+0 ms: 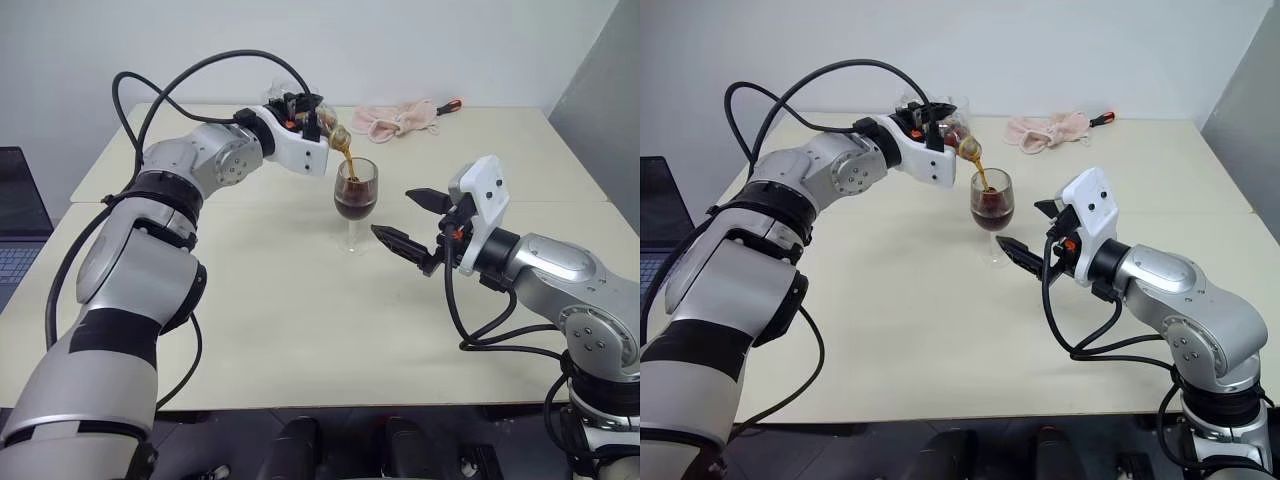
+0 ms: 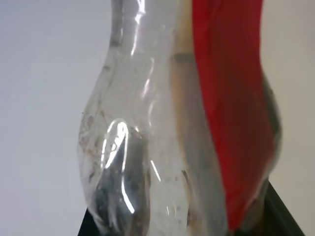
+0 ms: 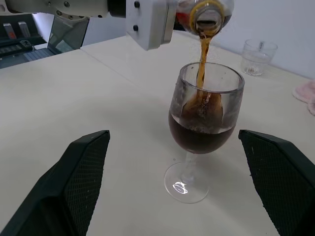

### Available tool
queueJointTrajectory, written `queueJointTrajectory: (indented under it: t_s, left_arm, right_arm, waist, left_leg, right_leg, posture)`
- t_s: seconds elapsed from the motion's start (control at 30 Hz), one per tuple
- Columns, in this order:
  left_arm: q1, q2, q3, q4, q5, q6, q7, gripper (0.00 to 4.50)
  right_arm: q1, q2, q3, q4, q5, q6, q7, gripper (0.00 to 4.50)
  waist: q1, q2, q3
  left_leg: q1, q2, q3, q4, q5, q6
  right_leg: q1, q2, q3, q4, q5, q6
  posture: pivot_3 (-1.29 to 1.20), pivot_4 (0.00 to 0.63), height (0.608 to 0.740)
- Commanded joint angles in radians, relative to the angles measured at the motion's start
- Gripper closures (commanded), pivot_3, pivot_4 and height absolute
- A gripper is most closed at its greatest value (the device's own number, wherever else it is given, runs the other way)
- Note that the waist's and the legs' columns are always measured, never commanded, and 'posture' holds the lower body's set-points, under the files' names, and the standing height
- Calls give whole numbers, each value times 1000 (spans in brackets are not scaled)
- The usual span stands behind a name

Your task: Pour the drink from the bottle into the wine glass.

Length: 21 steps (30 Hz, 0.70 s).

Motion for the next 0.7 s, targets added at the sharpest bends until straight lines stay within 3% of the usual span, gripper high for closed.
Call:
queueJointTrajectory:
  t_s: [0.03, 0.17, 0.33, 0.5, 0.7]
  left_arm:
    - [24, -31, 142, -3, -194, 3, -173, 3077]
    - [97, -73, 288, -31, -390, 81, -383, 3078]
    - [218, -141, 594, -115, -762, 401, -559, 3078]
    - [379, -130, 745, -262, -905, 617, -468, 3078]
    - [567, -123, 774, -400, -915, 698, -383, 3079]
  right_arm:
    - [-16, -8, -11, -17, 5, -17, 9, 0]
    - [-38, -7, -21, -9, 12, -19, 17, 0]
    - [-114, 4, -4, 7, 23, -15, 31, 0]
    - [-197, 36, 54, 28, 52, 13, 52, 0]
    - [-254, 100, 146, 73, 28, 49, 24, 0]
  waist:
    - [0, 0, 0]
    - [-2, 0, 0]
    - [-6, 0, 0]
    - [-21, 0, -1]
    - [-26, 0, -1]
  left_leg:
    - [0, 0, 0, 1, 0, 0]
    - [0, 0, 0, 3, 0, 1]
    - [-1, 1, -1, 4, -1, 1]
    - [-1, 1, -3, 4, 0, 1]
    - [-1, 1, -4, 4, 0, 1]
  right_leg:
    - [0, 0, 0, 0, 0, 0]
    - [0, 0, 0, 1, 0, 0]
    - [0, 0, 0, 1, 0, 0]
    - [0, 1, 1, 2, 0, 0]
    - [0, 0, 2, 3, 0, 0]
  posture:
    - [0, 150, 740]
    - [0, 150, 740]
    - [0, 150, 740]
    - [0, 150, 740]
    - [0, 150, 740]
